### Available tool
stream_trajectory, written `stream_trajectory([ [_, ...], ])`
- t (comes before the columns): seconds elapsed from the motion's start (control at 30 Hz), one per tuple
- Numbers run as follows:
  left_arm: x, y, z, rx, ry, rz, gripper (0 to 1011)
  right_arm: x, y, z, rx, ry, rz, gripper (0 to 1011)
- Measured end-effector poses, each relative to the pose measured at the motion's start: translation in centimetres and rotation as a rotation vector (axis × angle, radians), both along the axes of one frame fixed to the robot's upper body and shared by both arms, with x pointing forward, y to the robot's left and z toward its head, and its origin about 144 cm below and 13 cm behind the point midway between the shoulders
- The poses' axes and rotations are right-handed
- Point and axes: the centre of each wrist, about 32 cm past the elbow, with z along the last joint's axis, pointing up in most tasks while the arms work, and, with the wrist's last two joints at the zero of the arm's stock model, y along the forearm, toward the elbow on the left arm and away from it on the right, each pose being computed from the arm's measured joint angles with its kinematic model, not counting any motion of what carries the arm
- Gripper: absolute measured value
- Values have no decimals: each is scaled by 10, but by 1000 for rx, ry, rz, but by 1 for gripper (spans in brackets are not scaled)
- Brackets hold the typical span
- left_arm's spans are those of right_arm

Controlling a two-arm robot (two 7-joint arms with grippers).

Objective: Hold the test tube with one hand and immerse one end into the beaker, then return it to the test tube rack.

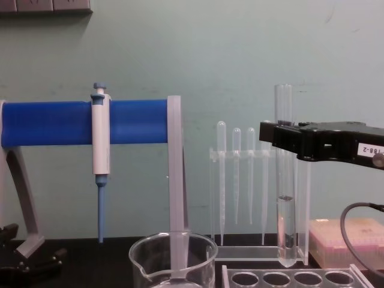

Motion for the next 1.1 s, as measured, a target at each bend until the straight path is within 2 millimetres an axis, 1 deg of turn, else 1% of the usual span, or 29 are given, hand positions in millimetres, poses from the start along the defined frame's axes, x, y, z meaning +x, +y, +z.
stream_trajectory([
  [0.17,0,0,0,0,0,0,1000,0,1,0,0,0,1,226],
  [0.27,0,0,0,0,0,0,1000,3,8,5,11,1,17,226],
  [0.37,0,0,0,0,0,0,1000,8,24,12,24,-9,54,227],
  [0.4,0,0,0,0,0,0,1000,8,24,12,24,-9,54,226],
  [0.43,0,0,0,0,0,0,1000,10,31,16,27,-16,69,226],
  [0.5,0,0,0,0,0,0,1000,13,38,19,30,-22,85,227],
  [0.53,0,0,0,0,0,0,1000,16,45,22,33,-30,100,227],
  [0.6,0,0,0,0,0,0,1000,21,56,23,34,-32,120,226],
  [0.67,0,0,0,0,0,0,1000,24,63,22,35,-29,130,227],
  [0.73,0,0,0,0,0,0,1000,29,71,18,37,-19,143,226],
  [0.8,0,0,0,0,0,0,1000,31,75,13,37,-11,147,226],
  [0.83,0,0,0,0,0,0,1000,34,79,6,34,-1,150,226],
  [0.93,0,0,0,0,0,0,1000,36,83,-5,25,18,151,227],
  [1.03,0,0,0,0,0,0,1000,37,87,-27,5,46,149,227],
  [1.1,0,0,0,0,0,0,1000,37,88,-35,0,56,148,226],
])
